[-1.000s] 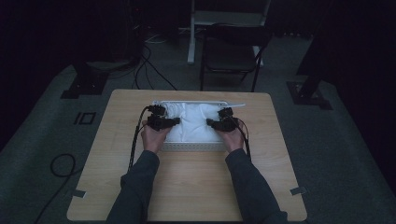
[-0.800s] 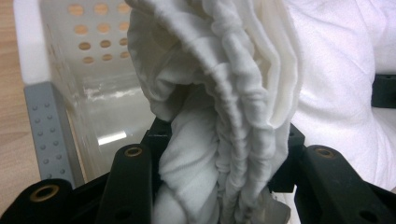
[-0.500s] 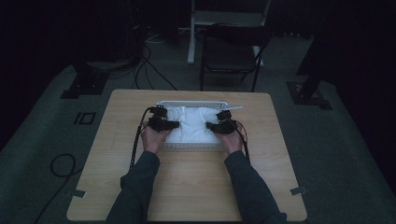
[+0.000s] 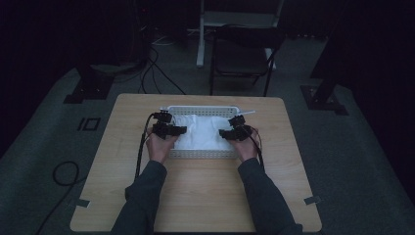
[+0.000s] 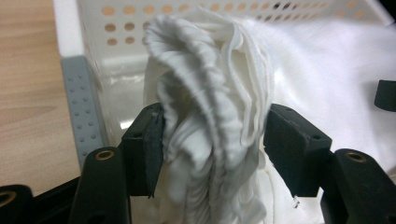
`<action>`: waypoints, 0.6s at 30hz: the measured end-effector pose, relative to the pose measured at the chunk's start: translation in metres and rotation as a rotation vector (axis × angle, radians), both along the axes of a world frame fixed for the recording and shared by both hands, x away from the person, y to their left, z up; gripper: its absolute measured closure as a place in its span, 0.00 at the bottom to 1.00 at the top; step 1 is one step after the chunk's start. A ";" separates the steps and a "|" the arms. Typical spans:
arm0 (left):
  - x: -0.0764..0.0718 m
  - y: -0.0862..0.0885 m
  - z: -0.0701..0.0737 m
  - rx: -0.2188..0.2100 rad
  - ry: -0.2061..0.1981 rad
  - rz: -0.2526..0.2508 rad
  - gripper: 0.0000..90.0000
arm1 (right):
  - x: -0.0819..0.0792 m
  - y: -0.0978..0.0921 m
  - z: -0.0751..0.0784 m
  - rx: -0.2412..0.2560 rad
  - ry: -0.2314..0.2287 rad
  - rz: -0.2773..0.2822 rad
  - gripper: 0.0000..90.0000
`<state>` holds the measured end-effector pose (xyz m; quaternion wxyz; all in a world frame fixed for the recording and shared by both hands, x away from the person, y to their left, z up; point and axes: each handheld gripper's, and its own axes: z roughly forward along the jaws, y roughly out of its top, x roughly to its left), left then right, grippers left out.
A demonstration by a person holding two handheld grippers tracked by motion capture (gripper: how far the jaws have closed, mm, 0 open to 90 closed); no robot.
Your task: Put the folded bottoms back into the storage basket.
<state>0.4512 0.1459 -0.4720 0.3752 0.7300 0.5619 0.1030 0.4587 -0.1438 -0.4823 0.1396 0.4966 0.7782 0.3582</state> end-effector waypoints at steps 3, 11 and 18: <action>-0.006 0.004 0.003 -0.012 -0.034 0.014 0.42 | -0.004 -0.008 0.009 0.005 -0.036 -0.024 0.43; -0.028 0.014 0.013 -0.072 -0.131 0.011 0.45 | -0.022 -0.024 0.024 0.025 -0.110 -0.025 0.42; -0.057 0.020 0.013 -0.076 -0.212 0.000 0.46 | -0.051 -0.040 0.025 0.006 -0.187 -0.038 0.42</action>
